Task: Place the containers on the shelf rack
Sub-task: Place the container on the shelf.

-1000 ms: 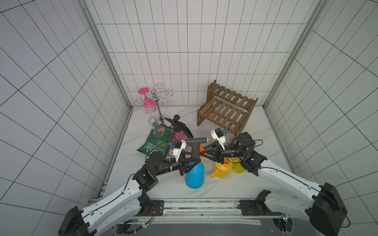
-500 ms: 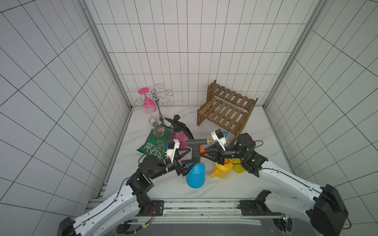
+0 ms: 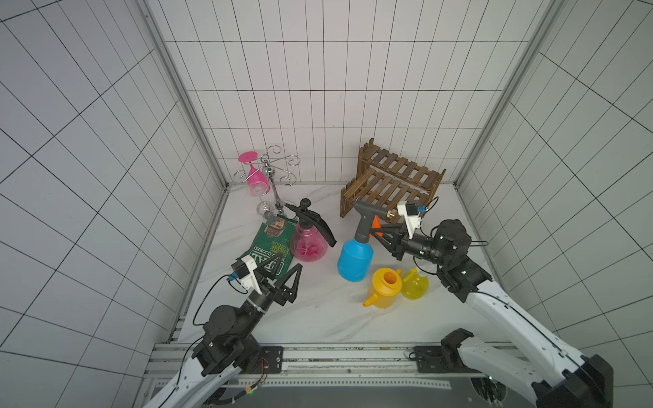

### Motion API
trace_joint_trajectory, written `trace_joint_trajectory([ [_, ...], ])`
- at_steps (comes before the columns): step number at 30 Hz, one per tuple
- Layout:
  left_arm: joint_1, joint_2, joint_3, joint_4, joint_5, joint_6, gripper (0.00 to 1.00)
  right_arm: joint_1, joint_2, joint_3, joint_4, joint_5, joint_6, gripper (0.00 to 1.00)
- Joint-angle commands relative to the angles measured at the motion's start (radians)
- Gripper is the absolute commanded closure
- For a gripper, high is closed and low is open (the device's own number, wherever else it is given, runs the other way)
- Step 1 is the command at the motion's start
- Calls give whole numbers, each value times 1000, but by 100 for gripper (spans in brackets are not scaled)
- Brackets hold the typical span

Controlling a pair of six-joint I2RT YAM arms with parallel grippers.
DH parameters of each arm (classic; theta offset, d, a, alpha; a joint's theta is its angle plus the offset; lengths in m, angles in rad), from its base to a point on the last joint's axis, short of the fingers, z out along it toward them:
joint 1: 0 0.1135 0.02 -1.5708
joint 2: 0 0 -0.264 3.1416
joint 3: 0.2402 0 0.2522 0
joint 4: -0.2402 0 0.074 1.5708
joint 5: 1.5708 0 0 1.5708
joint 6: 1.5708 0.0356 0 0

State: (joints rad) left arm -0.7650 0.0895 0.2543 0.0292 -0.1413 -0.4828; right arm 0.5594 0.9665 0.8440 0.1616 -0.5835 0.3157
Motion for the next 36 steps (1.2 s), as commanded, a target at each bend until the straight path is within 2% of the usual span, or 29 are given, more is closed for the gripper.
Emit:
trace_joint_trajectory([
  [1,-4,37,30,-30,-19,-29,2,-39,11,160,-168,237,-123,100],
  [4,-4,48,31,-28,-8,-36,2,-68,73,297,-224,357,-174,100],
  [7,-4,61,32,-21,3,-38,2,-97,172,415,-202,404,-186,100],
  [15,-5,168,65,-10,57,-20,2,-129,547,910,-322,547,-293,100],
  [22,-5,182,68,-12,55,-15,2,-148,759,1229,-434,589,-362,100],
  [30,-5,184,66,-16,43,-8,2,-207,956,1515,-513,549,-318,100],
  [36,-5,193,71,-17,39,-5,2,-212,1086,1690,-572,504,-295,100],
])
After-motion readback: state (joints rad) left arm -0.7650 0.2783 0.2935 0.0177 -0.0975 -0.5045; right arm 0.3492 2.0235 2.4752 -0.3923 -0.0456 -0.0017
